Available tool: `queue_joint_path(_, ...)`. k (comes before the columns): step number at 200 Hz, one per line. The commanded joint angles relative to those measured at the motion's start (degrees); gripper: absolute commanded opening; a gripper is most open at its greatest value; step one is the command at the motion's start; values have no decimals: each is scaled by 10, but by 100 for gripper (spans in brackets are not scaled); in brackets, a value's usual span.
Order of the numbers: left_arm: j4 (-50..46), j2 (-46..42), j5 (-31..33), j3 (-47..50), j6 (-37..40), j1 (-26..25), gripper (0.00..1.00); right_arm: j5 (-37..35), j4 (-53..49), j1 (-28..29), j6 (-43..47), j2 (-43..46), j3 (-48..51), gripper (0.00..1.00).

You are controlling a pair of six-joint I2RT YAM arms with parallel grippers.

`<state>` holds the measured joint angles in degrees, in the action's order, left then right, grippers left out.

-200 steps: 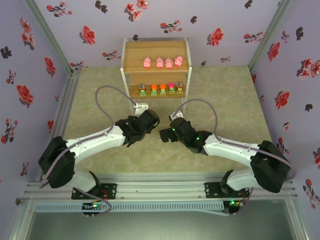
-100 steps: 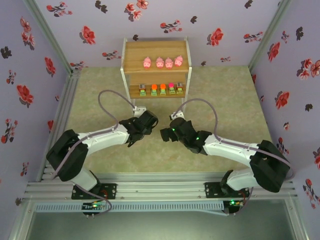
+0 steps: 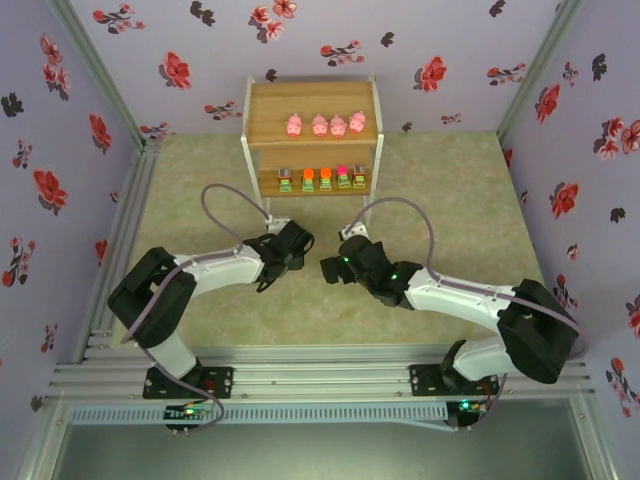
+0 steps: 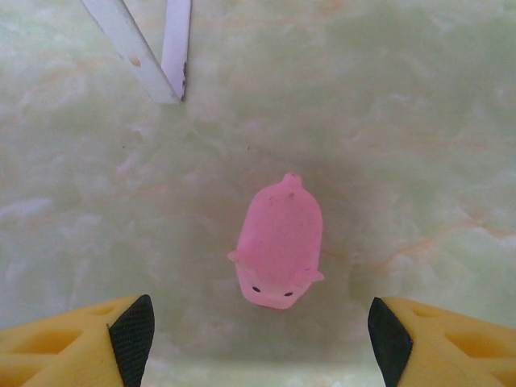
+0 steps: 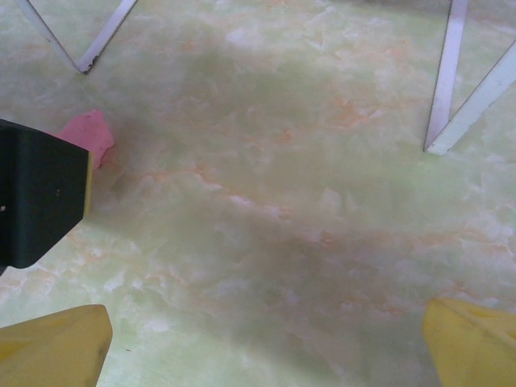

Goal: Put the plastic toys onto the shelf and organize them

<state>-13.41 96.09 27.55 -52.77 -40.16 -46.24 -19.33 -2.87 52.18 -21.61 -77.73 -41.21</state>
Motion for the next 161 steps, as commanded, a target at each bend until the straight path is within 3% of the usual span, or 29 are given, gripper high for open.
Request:
queue_joint_path(1,16,18,-11,-20,7,10,71,-17,-14,4,-3,-6,-15,99)
queue_joint_path(161,30,64,-51,-55,53,49,55,-17,-17,3,-4,-13,-18,99)
